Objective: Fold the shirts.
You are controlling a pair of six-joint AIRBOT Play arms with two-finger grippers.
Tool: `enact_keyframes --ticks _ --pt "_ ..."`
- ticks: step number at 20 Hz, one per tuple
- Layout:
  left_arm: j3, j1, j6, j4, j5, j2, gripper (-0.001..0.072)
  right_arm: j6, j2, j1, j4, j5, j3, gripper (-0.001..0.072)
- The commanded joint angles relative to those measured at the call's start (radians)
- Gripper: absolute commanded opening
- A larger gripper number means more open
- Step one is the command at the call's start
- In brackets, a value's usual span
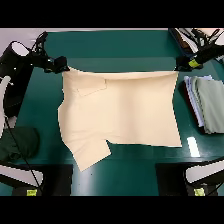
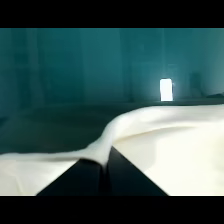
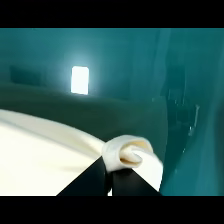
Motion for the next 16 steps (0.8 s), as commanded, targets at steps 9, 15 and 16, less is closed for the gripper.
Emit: enact_keyframes --ticks 9,15,16 --pt "-0.13 0.032 0.128 0.023 -0.269 -0.024 0.0025 -0.042 0.172 -0.044 -0.006 -0.042 -0.397 0.002" --pt "-0.241 0.034 0.09 -0.007 -0.272 -0.021 0.0557 -0.014 0.195 0.023 -0.005 -0.088 -0.525 0.0335" --pt "-0.24 0.039 0.076 0.005 -0.291 -0.006 0.0536 -0.014 0.206 0.023 -0.006 -0.07 -0.521 0.0354"
